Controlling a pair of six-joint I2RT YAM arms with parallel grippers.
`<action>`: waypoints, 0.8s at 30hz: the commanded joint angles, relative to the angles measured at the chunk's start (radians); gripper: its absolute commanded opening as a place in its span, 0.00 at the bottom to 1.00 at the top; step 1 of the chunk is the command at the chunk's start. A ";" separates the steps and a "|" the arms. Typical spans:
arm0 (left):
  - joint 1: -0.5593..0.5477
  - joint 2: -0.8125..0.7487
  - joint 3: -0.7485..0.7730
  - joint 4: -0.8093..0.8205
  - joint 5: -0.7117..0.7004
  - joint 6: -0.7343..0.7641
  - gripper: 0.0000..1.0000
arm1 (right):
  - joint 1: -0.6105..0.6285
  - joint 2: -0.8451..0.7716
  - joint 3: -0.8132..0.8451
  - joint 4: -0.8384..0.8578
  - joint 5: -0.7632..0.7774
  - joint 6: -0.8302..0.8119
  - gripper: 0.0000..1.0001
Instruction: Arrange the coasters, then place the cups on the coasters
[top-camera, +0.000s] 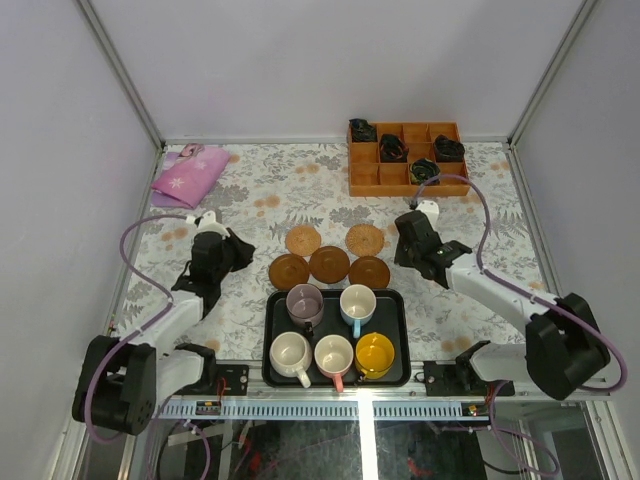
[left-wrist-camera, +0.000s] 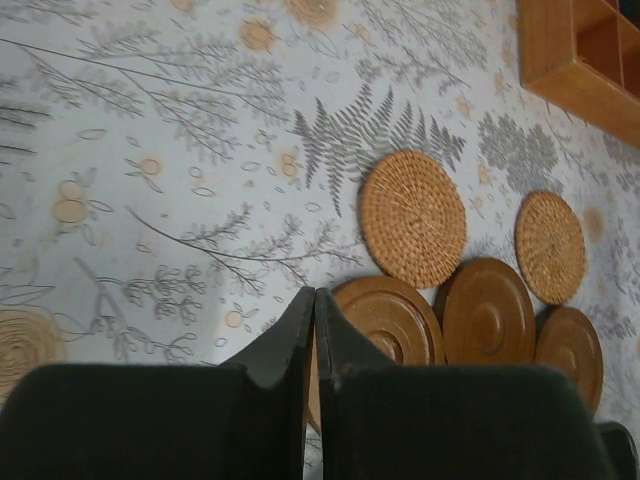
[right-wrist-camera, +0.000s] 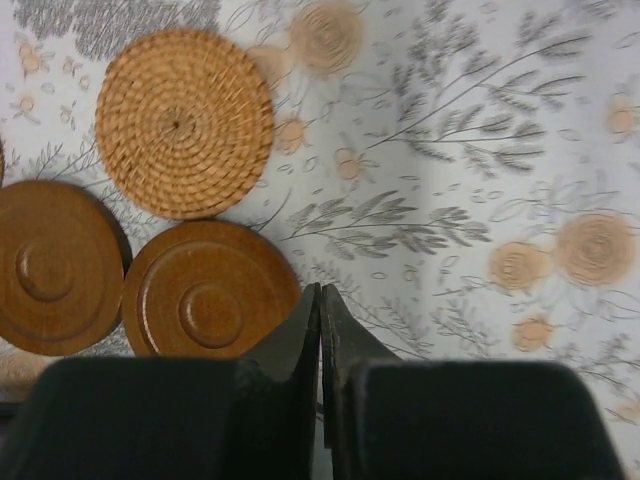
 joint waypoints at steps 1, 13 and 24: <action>-0.038 0.036 0.037 0.115 0.079 -0.002 0.00 | 0.003 0.070 0.008 0.119 -0.165 -0.004 0.00; -0.096 0.129 0.046 0.135 0.093 -0.039 0.00 | 0.003 0.249 -0.013 0.269 -0.422 0.047 0.00; -0.159 0.297 0.087 0.169 0.130 -0.047 0.00 | 0.003 0.305 -0.005 0.226 -0.381 0.070 0.00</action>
